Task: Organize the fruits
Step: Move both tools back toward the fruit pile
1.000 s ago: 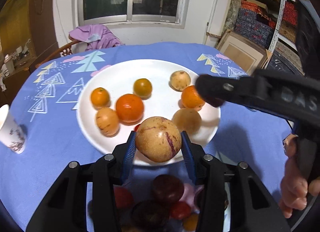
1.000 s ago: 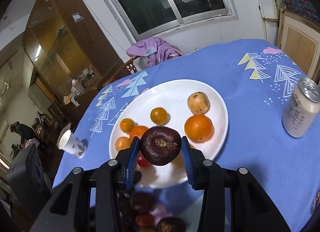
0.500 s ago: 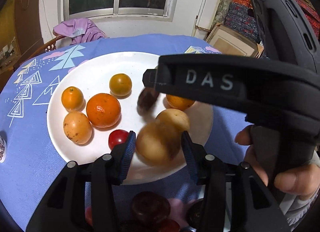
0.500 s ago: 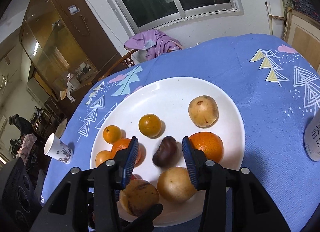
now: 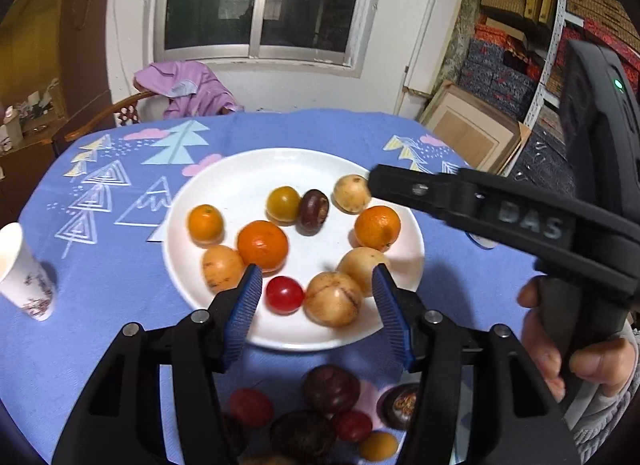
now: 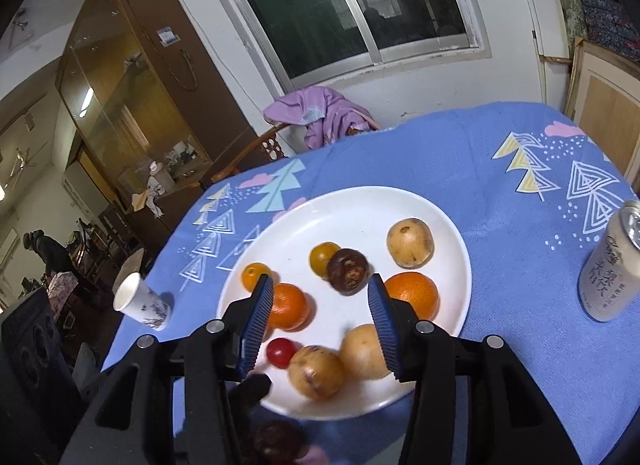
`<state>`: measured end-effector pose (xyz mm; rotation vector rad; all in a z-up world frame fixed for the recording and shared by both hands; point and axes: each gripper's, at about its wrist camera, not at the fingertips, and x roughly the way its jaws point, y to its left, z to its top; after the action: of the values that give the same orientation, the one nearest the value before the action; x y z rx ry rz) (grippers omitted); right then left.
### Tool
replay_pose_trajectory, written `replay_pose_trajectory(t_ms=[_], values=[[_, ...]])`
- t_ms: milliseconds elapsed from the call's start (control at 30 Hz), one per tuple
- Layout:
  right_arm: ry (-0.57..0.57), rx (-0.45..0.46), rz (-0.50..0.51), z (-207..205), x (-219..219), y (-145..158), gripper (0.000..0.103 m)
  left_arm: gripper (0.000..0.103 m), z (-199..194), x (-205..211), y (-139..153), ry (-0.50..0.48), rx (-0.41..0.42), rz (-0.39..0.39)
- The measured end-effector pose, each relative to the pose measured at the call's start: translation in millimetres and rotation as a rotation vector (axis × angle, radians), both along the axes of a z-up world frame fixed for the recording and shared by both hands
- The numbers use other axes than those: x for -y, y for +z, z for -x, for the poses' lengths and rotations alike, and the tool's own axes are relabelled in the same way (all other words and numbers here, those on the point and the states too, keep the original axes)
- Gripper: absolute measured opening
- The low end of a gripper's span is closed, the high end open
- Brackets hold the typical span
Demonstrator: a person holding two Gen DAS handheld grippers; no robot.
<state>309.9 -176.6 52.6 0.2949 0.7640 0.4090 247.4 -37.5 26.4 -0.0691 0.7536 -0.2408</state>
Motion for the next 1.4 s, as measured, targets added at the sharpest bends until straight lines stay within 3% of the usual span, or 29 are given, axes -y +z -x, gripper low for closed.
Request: replay_pose_trajectory(t_ms=[133,267,533,900,1100,1300,1367,1400], values=[[0.014,0.044,0.032,29.7,-6.0,18.9,0.055,0.065,39.4,-25.4,1.4,0.060,0.020,-0.017],[0.033,0.069,0.069,69.4,-7.7,23.9,0.061,0.065,79.8,-55.4,-12.2,0.118,-0.003,-0.022],[-0.075,0.087,0.195,138.8,24.2,-19.0,0.065,0.066,127.0,-79.8,-40.6,0.196,-0.031,-0.071],[-0.058,0.035,0.158,142.1,32.6,-30.4,0.072,0.071,125.0,-52.4,-44.1,0.127,0.010,-0.105],[-0.054,0.033,0.163,141.6,30.7,-29.6,0.073,0.071,119.3,-34.1,-51.7,0.096,0.023,-0.172],[-0.049,0.030,0.163,141.9,29.9,-30.2,0.073,0.079,118.5,-35.5,-53.3,0.094,0.012,-0.196],[-0.053,0.026,0.156,141.6,31.0,-30.5,0.073,0.090,124.3,-43.9,-50.6,0.121,0.018,-0.234],[-0.054,0.024,0.151,141.4,31.7,-30.3,0.073,0.090,127.8,-51.1,-48.2,0.147,0.021,-0.233]])
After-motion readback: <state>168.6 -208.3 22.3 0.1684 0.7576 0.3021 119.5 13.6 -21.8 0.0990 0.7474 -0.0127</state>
